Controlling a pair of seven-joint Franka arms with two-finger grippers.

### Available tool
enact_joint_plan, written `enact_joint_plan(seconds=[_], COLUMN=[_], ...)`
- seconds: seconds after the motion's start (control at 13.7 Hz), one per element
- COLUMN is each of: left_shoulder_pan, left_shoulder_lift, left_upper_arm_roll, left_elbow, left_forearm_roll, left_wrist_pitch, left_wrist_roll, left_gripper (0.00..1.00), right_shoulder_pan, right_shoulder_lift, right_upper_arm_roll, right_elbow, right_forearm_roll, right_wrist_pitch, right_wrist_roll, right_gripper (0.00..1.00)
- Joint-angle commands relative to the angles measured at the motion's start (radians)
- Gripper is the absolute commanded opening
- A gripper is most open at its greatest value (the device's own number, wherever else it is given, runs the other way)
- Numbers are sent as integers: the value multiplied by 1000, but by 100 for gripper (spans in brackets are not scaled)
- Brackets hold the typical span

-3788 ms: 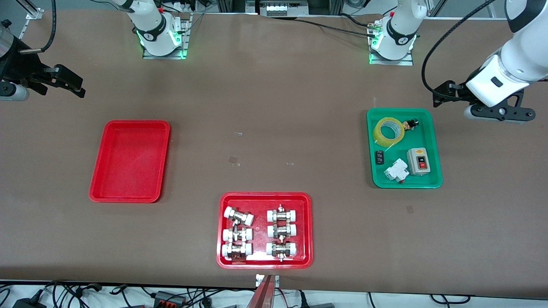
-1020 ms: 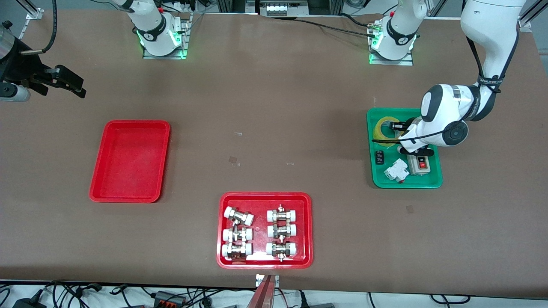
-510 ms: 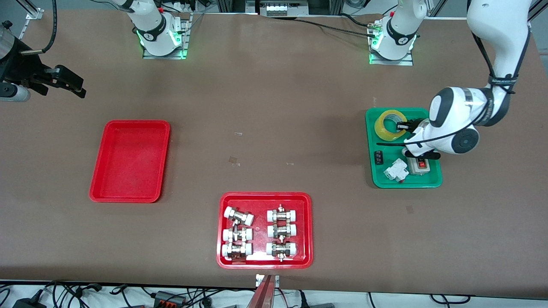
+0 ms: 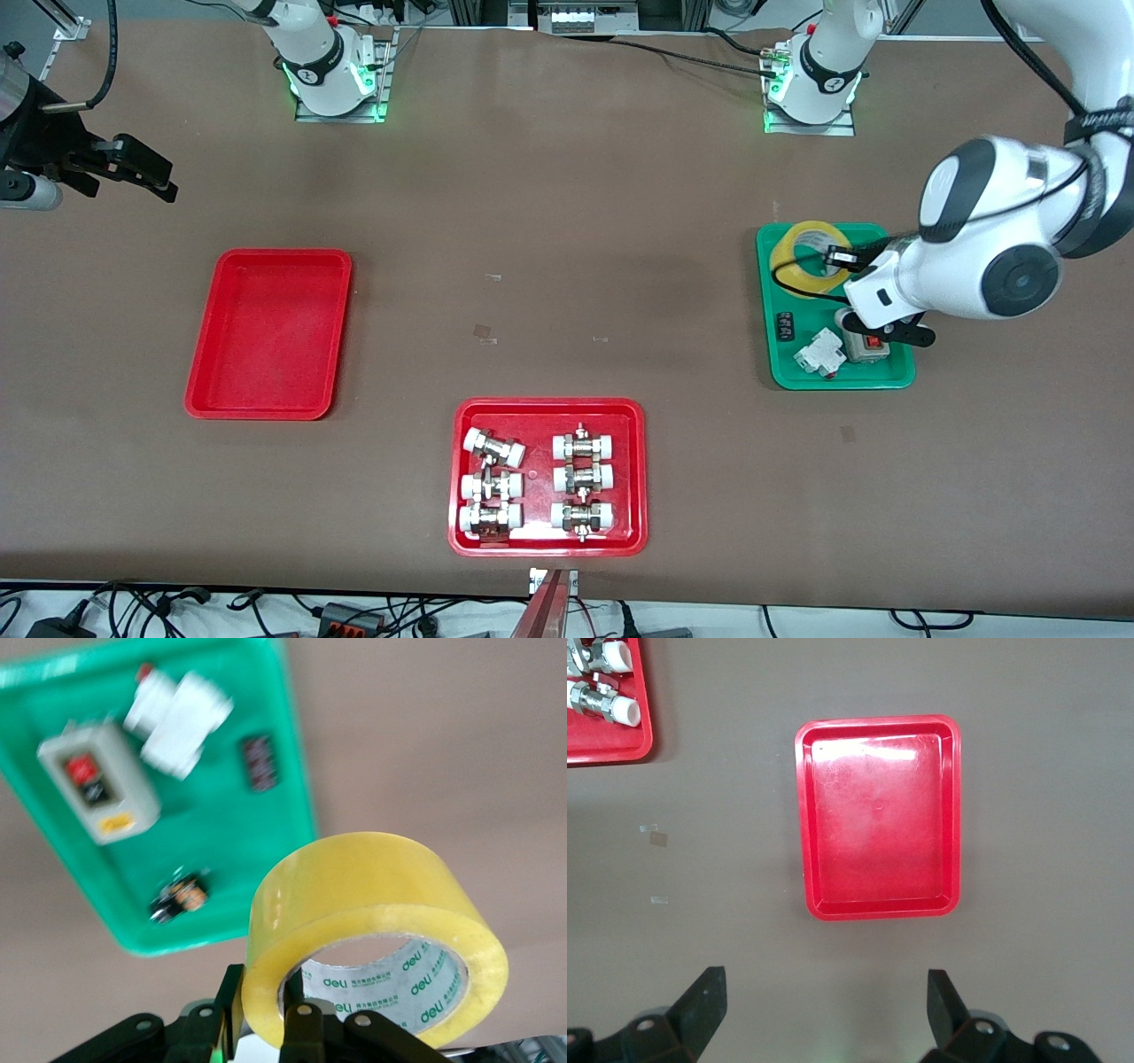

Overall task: Left arm passes tape to right arm into tray
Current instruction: 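Lift the tape with the left gripper while the right gripper reaches toward it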

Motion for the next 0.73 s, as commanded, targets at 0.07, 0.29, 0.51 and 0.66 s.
enact_joint_plan(seconds=[0.07,0.29,0.51,0.66], left_shoulder_pan=[-67,-140,-230,-341], left_shoulder_lift=[34,117,207,259], left_upper_arm_roll=[-33,-45,-45,-36], left_elbow=[193,233,250,250], left_forearm_roll=[-183,-254,-403,-419], left_wrist_pitch=[-33,5,224,418], left_wrist_roll=[-5,-194,-421,-558], left_gripper=[1,2,2,2], right_shoulder_pan=[-4,-3,-12,-61], right_shoulder_lift=[32,50,66,116], right_upper_arm_roll=[8,11,5,-1], right_elbow=[12,12,10,7], right_forearm_roll=[32,38,107,283], right_wrist_pitch=[-21,-29,-102,-144], right_wrist_roll=[-17,-50,-192,-222], right_gripper=[100,100,100,100])
